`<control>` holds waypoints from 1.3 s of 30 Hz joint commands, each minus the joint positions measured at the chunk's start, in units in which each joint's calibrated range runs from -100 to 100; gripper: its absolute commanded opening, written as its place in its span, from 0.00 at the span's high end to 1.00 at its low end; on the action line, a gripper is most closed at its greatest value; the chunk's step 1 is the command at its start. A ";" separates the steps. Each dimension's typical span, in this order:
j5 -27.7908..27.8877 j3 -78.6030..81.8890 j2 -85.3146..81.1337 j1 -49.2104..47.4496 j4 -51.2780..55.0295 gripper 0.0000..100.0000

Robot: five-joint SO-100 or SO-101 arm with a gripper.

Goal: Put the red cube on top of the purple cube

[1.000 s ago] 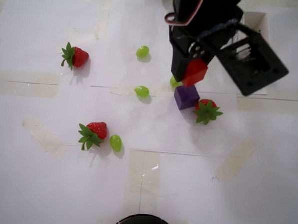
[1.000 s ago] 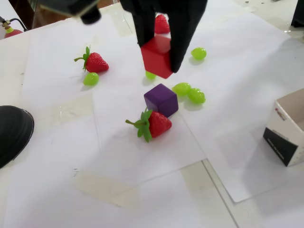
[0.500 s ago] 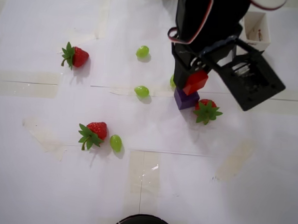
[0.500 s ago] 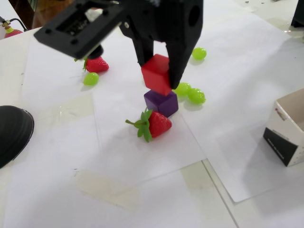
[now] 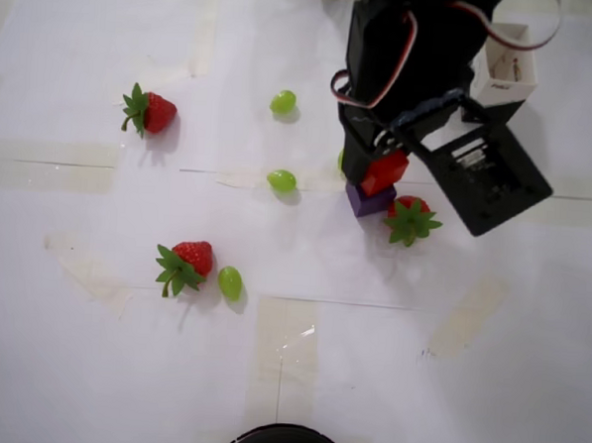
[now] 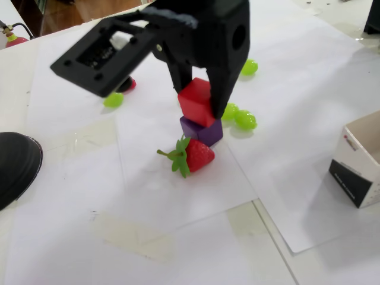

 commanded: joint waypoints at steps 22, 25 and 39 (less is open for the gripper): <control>-2.78 -4.69 2.17 -0.13 1.02 0.67; -2.59 -4.60 2.25 -0.50 0.94 0.63; -4.93 -4.60 -2.31 -2.04 4.46 0.60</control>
